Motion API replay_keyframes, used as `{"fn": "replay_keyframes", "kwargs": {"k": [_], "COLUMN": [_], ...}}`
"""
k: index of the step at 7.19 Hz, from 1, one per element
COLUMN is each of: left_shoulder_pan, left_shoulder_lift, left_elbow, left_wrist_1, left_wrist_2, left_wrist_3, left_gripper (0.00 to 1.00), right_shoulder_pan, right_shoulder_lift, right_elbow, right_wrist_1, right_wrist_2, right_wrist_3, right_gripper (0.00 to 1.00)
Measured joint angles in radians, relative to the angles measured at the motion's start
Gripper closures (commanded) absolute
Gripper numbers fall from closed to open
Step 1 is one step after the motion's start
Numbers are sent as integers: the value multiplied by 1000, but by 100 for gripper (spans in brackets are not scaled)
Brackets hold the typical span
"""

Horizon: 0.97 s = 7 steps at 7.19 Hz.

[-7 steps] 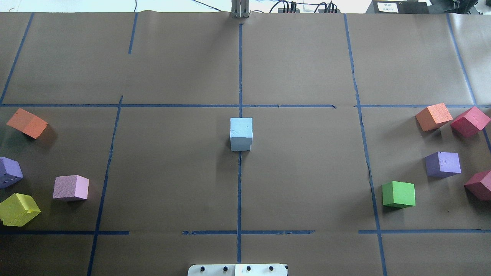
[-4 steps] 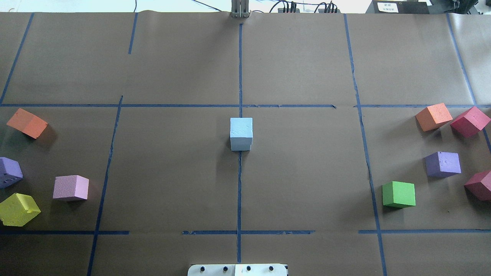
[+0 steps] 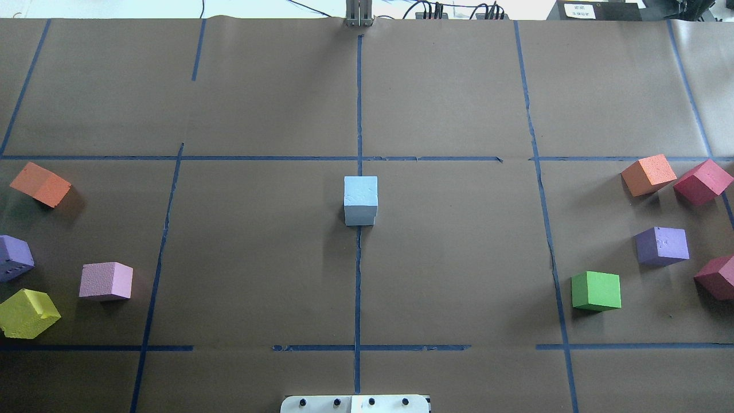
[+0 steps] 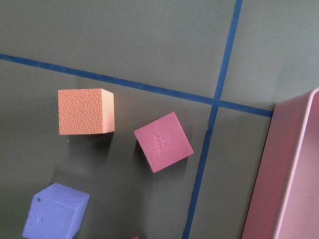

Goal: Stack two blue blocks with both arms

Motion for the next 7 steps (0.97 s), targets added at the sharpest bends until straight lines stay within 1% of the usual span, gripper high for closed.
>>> {"fn": "replay_keyframes", "kwargs": {"k": [4, 7], "left_shoulder_pan": [-8, -9], "left_shoulder_lift": [-10, -8], "left_elbow": [53, 59], "left_wrist_1": [-12, -55], "left_wrist_2": [-1, 1], "left_wrist_3": [0, 4], "left_gripper": [0, 0], "right_shoulder_pan": [-22, -31], "right_shoulder_lift": [15, 27], "right_elbow": [-3, -2], "right_wrist_1": [2, 2], "right_wrist_2": [-3, -3], "right_wrist_3": [-2, -1], "right_gripper": [0, 0]}}
